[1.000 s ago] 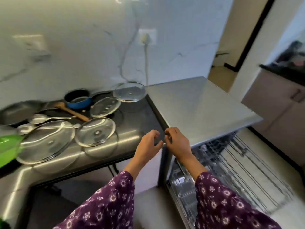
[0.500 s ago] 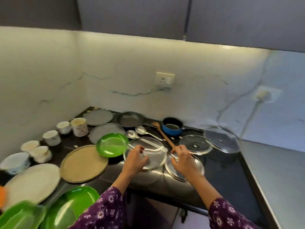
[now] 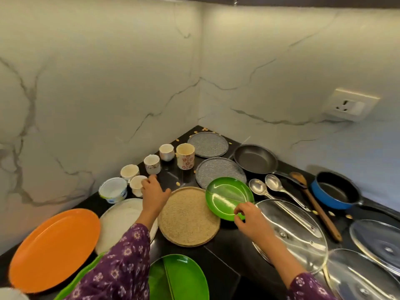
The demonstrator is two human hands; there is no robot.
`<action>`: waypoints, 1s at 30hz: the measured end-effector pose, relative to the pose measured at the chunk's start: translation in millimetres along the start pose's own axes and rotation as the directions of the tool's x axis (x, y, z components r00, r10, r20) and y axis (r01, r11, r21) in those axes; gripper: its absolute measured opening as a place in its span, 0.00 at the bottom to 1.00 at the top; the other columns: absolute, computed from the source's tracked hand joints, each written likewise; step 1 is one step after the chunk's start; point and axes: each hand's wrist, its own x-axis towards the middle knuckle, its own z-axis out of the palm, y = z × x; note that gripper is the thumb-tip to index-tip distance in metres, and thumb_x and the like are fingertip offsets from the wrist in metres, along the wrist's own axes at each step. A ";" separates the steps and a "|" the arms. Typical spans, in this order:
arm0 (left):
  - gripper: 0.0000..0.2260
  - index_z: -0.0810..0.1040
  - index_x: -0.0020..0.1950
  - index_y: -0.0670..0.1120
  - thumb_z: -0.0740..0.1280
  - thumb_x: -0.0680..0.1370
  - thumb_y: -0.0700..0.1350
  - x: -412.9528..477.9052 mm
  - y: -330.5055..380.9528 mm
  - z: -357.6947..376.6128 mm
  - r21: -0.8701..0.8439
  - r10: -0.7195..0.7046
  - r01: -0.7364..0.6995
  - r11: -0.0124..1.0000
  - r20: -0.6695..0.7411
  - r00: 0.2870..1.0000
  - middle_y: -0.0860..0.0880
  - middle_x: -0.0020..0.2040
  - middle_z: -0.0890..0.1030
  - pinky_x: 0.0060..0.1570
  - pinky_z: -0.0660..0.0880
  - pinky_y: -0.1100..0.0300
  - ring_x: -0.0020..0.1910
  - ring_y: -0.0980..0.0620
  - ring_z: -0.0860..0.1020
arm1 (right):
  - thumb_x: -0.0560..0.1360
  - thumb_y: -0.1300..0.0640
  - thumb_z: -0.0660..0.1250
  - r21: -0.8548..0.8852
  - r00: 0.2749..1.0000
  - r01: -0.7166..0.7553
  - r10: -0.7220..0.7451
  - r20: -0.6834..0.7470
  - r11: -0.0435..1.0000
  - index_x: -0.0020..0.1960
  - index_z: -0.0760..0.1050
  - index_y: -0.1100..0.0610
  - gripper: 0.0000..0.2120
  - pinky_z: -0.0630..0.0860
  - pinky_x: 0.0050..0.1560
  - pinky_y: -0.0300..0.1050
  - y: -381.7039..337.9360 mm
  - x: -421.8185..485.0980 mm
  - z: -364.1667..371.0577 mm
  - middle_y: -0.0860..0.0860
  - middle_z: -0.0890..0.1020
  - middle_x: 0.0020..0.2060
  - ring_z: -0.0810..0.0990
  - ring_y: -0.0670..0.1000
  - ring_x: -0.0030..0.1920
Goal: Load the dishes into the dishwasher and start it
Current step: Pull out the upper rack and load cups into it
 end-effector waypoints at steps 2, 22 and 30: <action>0.33 0.60 0.71 0.40 0.72 0.73 0.46 15.8 -16.7 -3.4 0.071 -0.066 0.069 0.995 -0.047 0.997 0.36 0.68 0.61 0.61 0.68 0.46 0.65 0.36 0.65 | 0.70 0.59 0.67 -0.001 0.999 0.021 -0.020 0.030 1.000 0.45 0.77 0.57 0.05 0.72 0.48 0.41 -6.0 10.7 16.4 0.50 0.77 0.42 0.75 0.49 0.44; 0.31 0.58 0.71 0.36 0.70 0.76 0.44 67.3 -46.9 16.9 0.099 -0.185 0.216 0.971 -0.252 0.950 0.36 0.72 0.60 0.62 0.70 0.44 0.64 0.33 0.69 | 0.75 0.58 0.64 0.036 0.991 0.068 -0.072 0.116 0.997 0.49 0.76 0.58 0.05 0.67 0.43 0.33 -20.4 25.1 50.7 0.49 0.73 0.44 0.71 0.47 0.44; 0.28 0.64 0.66 0.38 0.71 0.73 0.47 20.5 3.1 10.9 0.012 0.112 -0.113 0.994 -0.289 0.951 0.36 0.64 0.65 0.57 0.71 0.48 0.59 0.37 0.70 | 0.75 0.59 0.64 0.103 0.996 0.022 -0.031 0.083 0.994 0.49 0.75 0.57 0.04 0.68 0.47 0.38 -8.7 -0.2 39.0 0.48 0.73 0.44 0.72 0.47 0.46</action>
